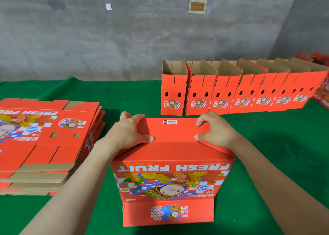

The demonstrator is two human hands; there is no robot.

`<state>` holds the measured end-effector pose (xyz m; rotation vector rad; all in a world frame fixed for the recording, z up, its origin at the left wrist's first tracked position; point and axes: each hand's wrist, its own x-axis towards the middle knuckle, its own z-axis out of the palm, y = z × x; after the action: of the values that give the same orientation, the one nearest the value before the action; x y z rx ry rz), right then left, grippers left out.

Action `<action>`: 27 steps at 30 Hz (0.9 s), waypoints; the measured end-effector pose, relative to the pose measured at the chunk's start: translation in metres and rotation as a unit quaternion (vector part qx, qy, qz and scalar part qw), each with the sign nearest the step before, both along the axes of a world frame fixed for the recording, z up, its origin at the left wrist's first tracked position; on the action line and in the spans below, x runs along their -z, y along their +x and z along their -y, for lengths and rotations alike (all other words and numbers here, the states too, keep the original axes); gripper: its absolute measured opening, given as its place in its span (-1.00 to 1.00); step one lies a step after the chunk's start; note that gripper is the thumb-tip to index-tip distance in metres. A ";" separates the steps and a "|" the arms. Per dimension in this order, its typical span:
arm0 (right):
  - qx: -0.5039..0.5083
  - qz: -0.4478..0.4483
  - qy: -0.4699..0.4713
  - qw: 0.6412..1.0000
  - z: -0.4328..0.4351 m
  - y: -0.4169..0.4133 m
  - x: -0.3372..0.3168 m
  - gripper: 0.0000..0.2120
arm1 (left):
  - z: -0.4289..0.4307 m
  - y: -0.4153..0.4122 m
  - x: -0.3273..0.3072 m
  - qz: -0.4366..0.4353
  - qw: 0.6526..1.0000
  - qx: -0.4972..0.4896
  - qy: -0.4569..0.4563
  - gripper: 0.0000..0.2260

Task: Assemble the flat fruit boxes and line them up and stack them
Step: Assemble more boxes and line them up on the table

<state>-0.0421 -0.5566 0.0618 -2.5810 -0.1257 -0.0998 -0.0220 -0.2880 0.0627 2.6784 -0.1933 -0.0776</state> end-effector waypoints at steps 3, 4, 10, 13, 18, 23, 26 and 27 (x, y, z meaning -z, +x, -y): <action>-0.005 -0.002 0.054 0.999 0.003 0.001 0.000 -0.75 | -0.004 0.002 0.003 -0.007 1.000 0.020 0.012 -0.21; -0.007 -0.001 0.070 0.998 0.004 0.001 0.001 -0.76 | -0.005 0.002 0.003 -0.015 1.000 0.023 0.014 -0.18; 0.069 0.048 0.365 0.927 0.016 -0.001 0.016 -0.86 | -0.011 0.000 0.003 -0.035 0.999 0.003 -0.029 -0.04; 0.183 -0.006 0.441 0.878 0.029 -0.008 0.035 -0.84 | -0.015 0.001 0.006 -0.039 0.997 -0.020 -0.065 -0.07; 0.131 -0.274 0.261 0.917 0.034 -0.034 0.076 -0.77 | -0.027 0.005 0.012 -0.054 0.983 -0.043 -0.168 -0.24; 0.100 -0.271 0.216 0.932 0.025 -0.033 0.061 -0.77 | -0.031 0.006 -0.001 0.030 0.987 -0.056 -0.145 -0.22; 0.093 -0.252 0.233 0.935 0.023 -0.033 0.050 -0.78 | -0.035 0.008 -0.018 0.109 0.982 -0.038 -0.150 -0.22; 0.080 -0.238 0.248 0.936 0.023 -0.034 0.048 -0.82 | -0.037 0.008 -0.022 0.137 0.978 -0.031 -0.151 -0.22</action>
<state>-0.0756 -0.5792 0.0136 -2.0346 0.2596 0.3878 -0.0141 -0.2511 0.0844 2.3783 -0.1890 0.3186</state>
